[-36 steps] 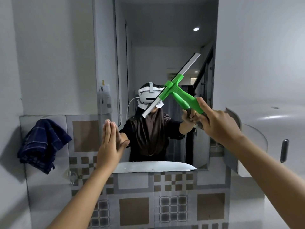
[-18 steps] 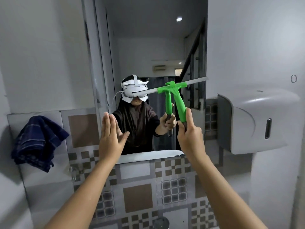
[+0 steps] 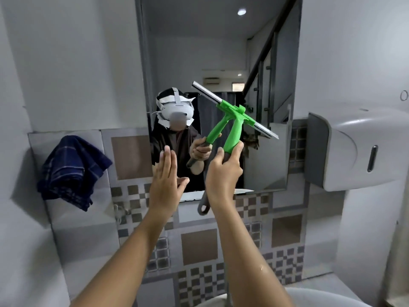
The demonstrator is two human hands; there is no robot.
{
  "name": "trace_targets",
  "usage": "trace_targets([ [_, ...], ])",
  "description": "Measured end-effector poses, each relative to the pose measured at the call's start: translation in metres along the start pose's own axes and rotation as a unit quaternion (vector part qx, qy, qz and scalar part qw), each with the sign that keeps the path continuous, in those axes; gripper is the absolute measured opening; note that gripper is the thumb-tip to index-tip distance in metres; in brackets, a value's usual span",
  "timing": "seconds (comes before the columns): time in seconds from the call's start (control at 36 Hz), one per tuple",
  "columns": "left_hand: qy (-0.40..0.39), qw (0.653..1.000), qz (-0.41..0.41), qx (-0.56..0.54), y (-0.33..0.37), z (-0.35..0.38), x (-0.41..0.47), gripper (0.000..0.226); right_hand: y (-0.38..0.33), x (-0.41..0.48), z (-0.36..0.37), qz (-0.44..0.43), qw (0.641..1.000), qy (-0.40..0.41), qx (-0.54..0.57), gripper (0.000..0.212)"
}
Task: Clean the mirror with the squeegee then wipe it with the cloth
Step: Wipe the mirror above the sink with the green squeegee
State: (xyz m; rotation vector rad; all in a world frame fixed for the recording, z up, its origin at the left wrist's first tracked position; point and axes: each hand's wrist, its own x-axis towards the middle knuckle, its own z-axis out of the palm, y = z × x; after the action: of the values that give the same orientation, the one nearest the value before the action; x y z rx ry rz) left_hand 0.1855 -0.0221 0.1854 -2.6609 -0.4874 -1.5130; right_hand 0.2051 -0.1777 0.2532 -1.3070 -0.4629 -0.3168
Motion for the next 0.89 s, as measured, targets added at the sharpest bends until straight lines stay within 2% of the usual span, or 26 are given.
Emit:
trace_targets([
  [0.14, -0.014, 0.999, 0.017, -0.036, 0.0, 0.002, -0.012, 0.08, -0.005, -0.017, 0.026, -0.019, 0.998, -0.049, -0.021, 0.056],
  [0.25, -0.03, 0.998, -0.013, -0.058, 0.0, 0.004, -0.027, 0.098, 0.006, -0.032, 0.034, -0.084, 0.981, -0.105, -0.137, 0.058],
  [0.33, -0.028, 0.999, -0.008, -0.016, -0.002, 0.011, -0.04, 0.08, 0.016, -0.03, 0.024, -0.135, 0.961, -0.118, -0.208, 0.058],
  [0.47, -0.003, 0.998, -0.056, -0.037, 0.005, 0.023, -0.05, 0.098, 0.029, -0.017, -0.008, -0.224, 0.915, -0.151, -0.299, 0.056],
  [0.64, 0.018, 0.996, -0.081, -0.035, 0.012, 0.031, -0.048, 0.093, 0.033, 0.018, -0.046, -0.298, 0.852, -0.182, -0.39, 0.056],
  [0.81, 0.07, 0.99, -0.1, -0.075, 0.02, 0.04, -0.056, 0.096, 0.027, 0.051, -0.064, -0.381, 0.799, -0.195, -0.422, 0.052],
  [0.89, 0.082, 0.987, -0.114, -0.08, 0.023, 0.045, -0.058, 0.091, 0.024, 0.067, -0.068, -0.433, 0.771, -0.187, -0.428, 0.051],
])
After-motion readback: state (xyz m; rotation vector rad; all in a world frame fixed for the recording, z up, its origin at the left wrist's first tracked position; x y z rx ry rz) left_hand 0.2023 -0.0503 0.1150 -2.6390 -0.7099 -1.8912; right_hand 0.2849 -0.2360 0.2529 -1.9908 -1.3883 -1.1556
